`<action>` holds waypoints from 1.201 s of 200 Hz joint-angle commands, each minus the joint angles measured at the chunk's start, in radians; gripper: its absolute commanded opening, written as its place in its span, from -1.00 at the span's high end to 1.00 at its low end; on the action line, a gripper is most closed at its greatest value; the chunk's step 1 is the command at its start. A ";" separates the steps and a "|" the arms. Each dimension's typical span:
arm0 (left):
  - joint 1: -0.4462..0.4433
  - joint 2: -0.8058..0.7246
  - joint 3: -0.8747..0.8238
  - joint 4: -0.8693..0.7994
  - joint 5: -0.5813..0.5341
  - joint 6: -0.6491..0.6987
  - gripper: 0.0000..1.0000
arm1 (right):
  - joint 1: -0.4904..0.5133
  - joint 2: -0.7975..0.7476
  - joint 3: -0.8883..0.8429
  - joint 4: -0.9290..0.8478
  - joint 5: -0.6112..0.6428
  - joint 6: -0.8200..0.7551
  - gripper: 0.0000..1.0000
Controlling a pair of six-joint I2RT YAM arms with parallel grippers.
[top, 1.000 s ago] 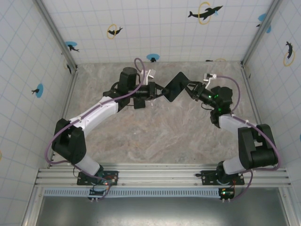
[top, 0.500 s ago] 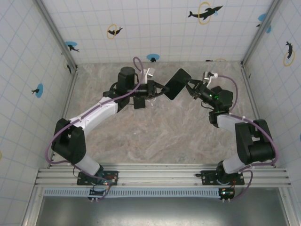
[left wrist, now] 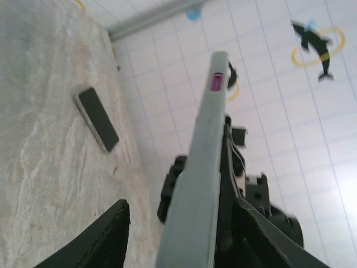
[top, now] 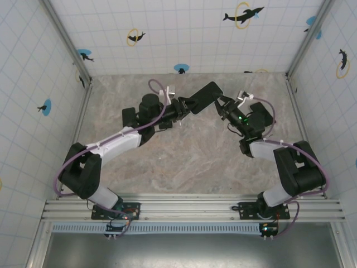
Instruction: Take the phone out of the phone case
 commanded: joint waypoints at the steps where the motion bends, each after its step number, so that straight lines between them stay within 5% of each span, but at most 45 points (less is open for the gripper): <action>1: -0.058 -0.051 -0.052 0.202 -0.294 -0.134 -0.02 | 0.044 -0.081 -0.032 0.037 0.278 -0.055 0.89; 85: -0.243 0.007 -0.131 0.462 -0.736 -0.322 0.18 | 0.184 -0.241 -0.062 -0.254 0.592 -0.185 0.88; 175: -0.302 0.137 0.011 0.540 -0.756 -0.435 0.34 | 0.266 -0.271 -0.052 -0.347 0.722 -0.222 0.90; 240: -0.304 0.139 0.014 0.538 -0.749 -0.432 0.78 | 0.291 -0.271 -0.049 -0.364 0.720 -0.242 0.82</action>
